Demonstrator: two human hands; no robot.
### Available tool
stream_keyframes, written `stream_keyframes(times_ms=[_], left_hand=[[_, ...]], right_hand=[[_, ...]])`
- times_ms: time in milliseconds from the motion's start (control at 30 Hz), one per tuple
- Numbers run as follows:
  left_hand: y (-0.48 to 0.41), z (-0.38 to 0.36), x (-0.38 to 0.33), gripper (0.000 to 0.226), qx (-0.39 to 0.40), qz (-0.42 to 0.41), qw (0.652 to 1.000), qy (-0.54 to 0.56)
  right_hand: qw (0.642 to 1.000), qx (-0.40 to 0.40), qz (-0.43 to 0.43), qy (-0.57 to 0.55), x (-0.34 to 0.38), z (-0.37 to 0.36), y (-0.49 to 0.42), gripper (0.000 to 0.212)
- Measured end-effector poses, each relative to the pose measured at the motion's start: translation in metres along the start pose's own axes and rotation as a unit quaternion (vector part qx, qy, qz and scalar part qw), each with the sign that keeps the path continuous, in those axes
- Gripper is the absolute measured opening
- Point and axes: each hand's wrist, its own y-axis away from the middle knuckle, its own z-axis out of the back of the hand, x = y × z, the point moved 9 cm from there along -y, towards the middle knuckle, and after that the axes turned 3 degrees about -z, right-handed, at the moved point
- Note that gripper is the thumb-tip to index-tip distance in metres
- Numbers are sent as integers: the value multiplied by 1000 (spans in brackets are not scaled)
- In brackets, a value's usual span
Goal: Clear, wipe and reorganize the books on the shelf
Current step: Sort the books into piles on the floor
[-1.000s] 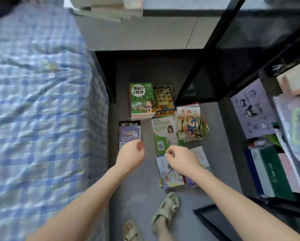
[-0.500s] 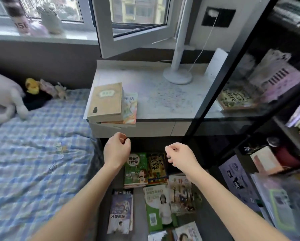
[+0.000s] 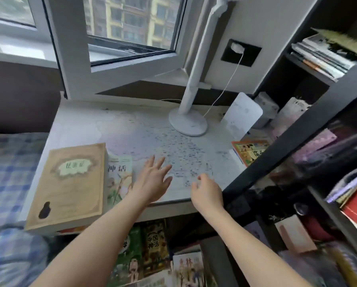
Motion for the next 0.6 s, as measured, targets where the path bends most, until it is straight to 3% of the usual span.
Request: stream_keyframes(times_ms=[133,267,400,600], left_hand=[[-64,-65,43,61,96,49,991,-75],[-79,-85,67,87,32,44,995,-80],[-80,-84,64,68,-72,21,995,-66],[-85,-81,62,65,-89,28,994,-58]], right_hand=[[991,-23,10,130,-2,-6,-74,27],[967,-57,-74,236,-29,-10,-162,40],[928,-72,-240,275,-90,7,-229,51],[918,-60,-316,232,-142,9,-275,70]])
